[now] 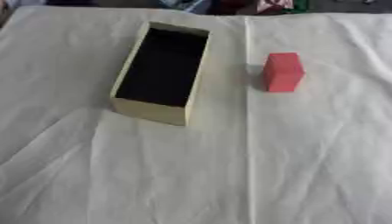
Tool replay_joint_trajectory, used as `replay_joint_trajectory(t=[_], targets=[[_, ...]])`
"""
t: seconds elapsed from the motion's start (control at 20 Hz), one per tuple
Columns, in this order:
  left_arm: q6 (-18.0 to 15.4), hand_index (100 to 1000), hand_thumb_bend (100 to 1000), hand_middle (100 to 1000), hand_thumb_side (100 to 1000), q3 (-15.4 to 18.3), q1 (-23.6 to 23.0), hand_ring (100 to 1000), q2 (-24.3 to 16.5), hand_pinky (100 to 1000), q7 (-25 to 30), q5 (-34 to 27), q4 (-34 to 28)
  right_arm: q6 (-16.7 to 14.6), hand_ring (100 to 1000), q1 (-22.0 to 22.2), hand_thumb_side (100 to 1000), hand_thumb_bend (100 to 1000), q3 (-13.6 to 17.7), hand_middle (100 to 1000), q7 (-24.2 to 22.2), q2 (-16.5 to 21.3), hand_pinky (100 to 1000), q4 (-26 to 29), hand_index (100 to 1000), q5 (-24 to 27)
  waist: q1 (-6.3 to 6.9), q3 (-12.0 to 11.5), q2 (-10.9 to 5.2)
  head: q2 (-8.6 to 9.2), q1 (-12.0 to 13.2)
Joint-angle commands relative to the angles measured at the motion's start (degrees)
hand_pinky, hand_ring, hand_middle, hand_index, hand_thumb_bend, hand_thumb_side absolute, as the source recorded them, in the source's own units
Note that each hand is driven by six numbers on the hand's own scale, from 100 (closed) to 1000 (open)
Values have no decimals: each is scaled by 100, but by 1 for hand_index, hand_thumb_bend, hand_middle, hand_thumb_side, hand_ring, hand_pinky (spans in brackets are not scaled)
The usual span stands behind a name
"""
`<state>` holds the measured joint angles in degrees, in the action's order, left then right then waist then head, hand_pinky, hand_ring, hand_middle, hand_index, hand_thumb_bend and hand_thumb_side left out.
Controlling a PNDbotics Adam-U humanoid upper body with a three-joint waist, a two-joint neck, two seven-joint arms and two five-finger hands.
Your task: Pick up objects on the table and place them in the box.
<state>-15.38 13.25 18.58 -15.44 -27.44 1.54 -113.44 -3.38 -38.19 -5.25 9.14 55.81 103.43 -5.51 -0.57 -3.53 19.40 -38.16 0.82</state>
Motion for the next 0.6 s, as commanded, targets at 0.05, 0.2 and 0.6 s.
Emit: replay_joint_trajectory(t=[0.05, 0.2, 0.6], targets=[[-8, 669, 167, 522, 100, -33, 49, 539, -181, 573, 55, -17, -115, -65, 827, -334, 488, 100, -360, 864, -269, 640, 820, -394, 892, -297, -102, -46, -193, 0, -85], [-6, 669, 167, 522, 100, -57, 56, 539, -194, 572, 84, -35, -115, -260, 842, -643, 483, 100, -759, 873, -515, 738, 823, -793, 899, -543, -131, -92, -204, 16, -139], [9, 668, 164, 521, 100, -76, 20, 539, -234, 571, 123, -51, -115, -722, 883, -1604, 495, 136, -1835, 897, -1177, 295, 846, -1869, 922, -1205, -183, -99, -239, -3, -183]])
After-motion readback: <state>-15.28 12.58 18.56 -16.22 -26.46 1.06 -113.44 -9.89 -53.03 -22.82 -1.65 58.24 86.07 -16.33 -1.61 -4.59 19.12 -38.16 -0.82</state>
